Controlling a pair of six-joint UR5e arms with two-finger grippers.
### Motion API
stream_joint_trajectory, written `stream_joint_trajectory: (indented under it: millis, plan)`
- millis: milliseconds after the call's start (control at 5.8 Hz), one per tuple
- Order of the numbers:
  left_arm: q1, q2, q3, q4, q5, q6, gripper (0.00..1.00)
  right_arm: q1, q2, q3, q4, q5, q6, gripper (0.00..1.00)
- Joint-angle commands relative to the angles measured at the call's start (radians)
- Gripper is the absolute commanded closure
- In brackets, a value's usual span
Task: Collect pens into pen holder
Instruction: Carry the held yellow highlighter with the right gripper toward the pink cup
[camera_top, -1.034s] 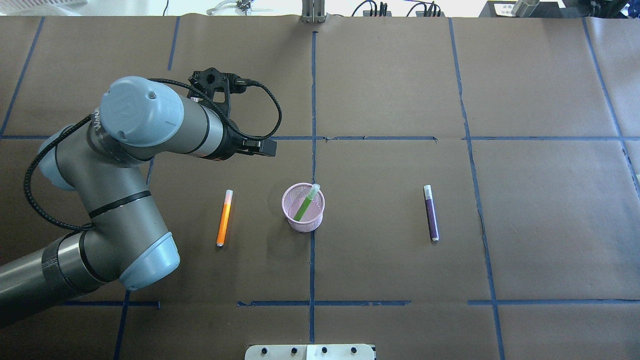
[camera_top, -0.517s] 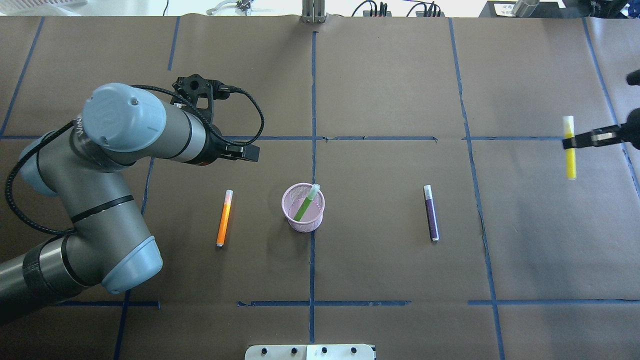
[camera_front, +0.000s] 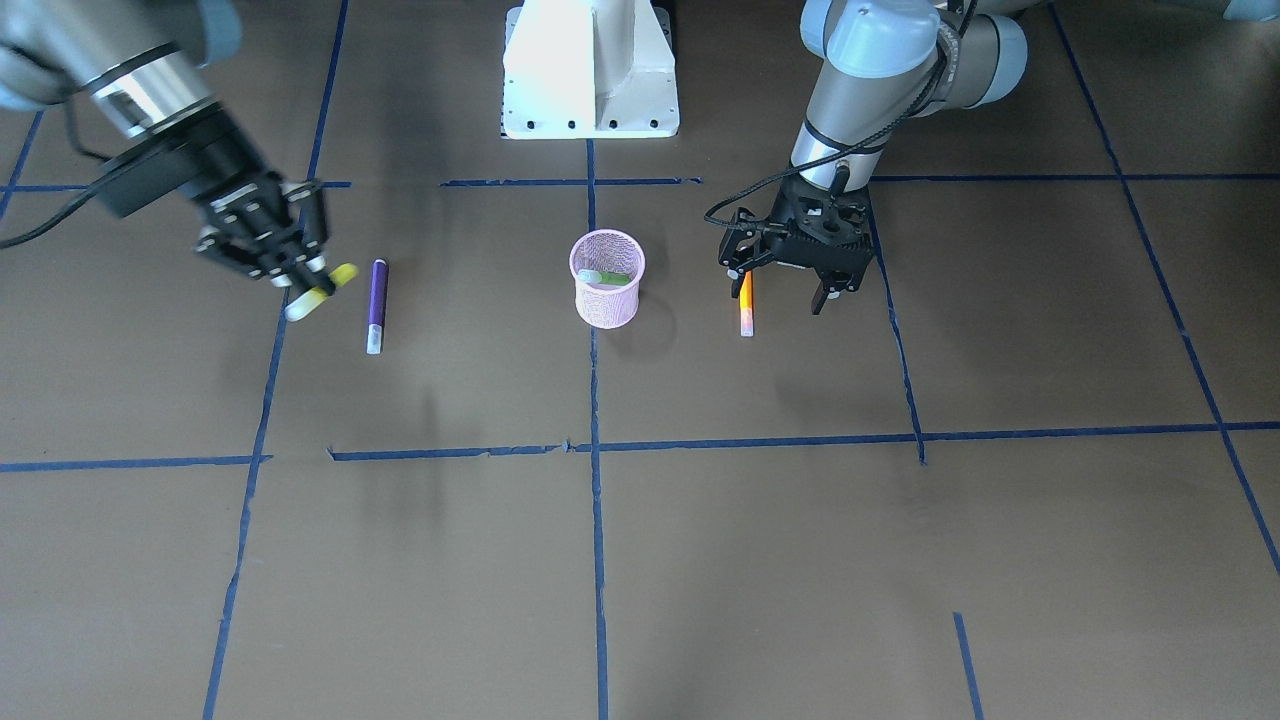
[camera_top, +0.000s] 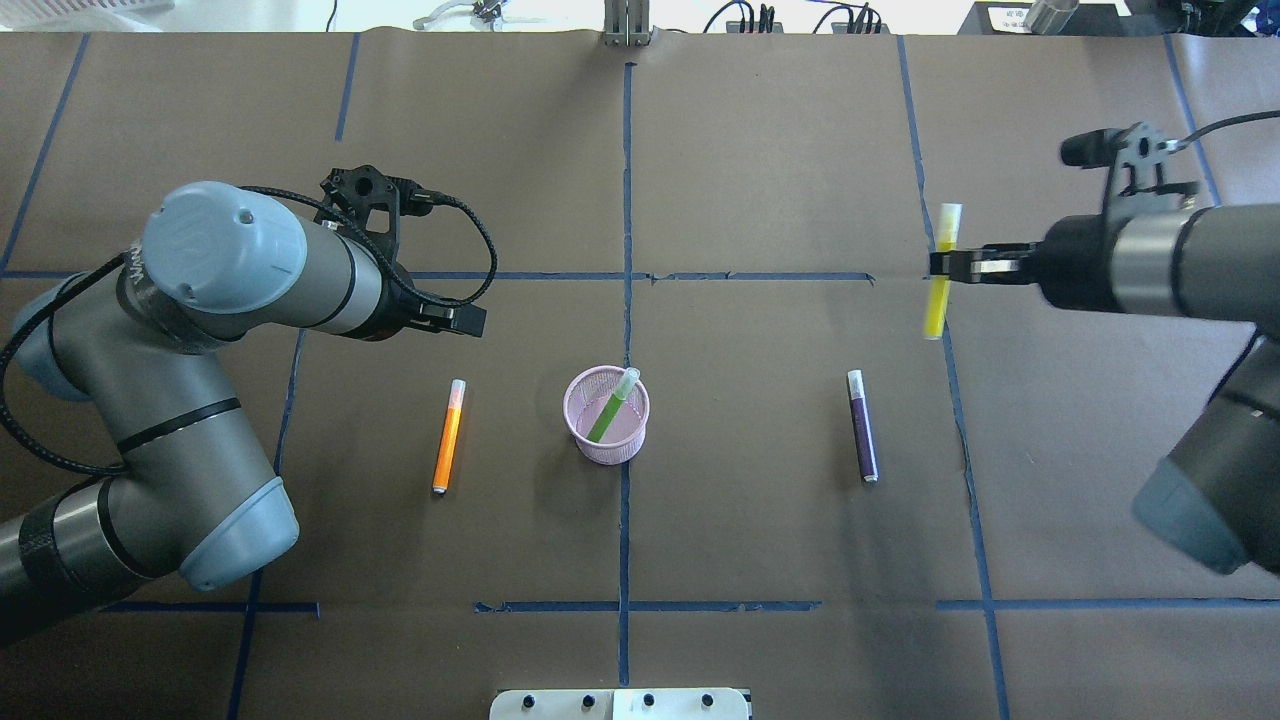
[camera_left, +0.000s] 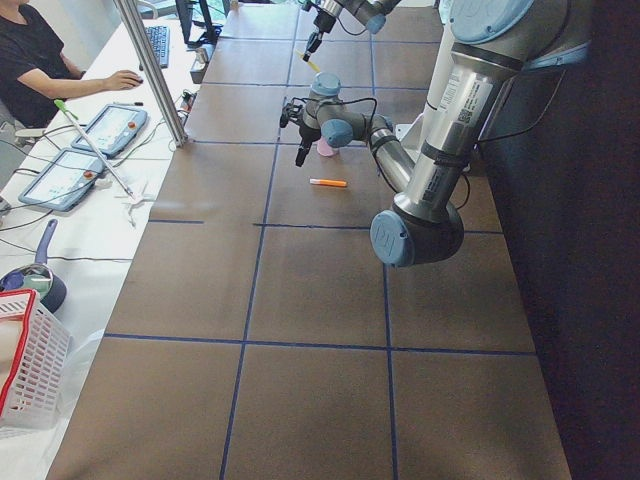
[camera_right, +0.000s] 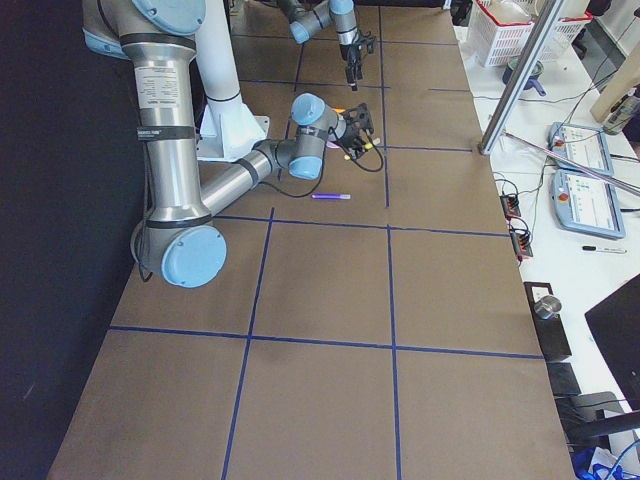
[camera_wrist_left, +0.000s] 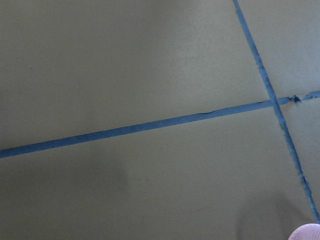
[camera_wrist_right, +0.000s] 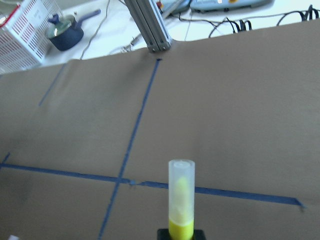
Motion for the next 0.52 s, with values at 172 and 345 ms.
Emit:
stream_joint_trajectory:
  millis: [172,345]
  plan:
    - [0.007,0.004,0.016,-0.002,0.001,0.001,0.01,-0.401,0.290,0.015,-0.369,-0.672,0.085,1.00]
    - [0.007,0.004,0.013,-0.002,0.001,0.001,0.01,-0.440,0.331,-0.045,-0.375,-0.782,0.137,1.00]
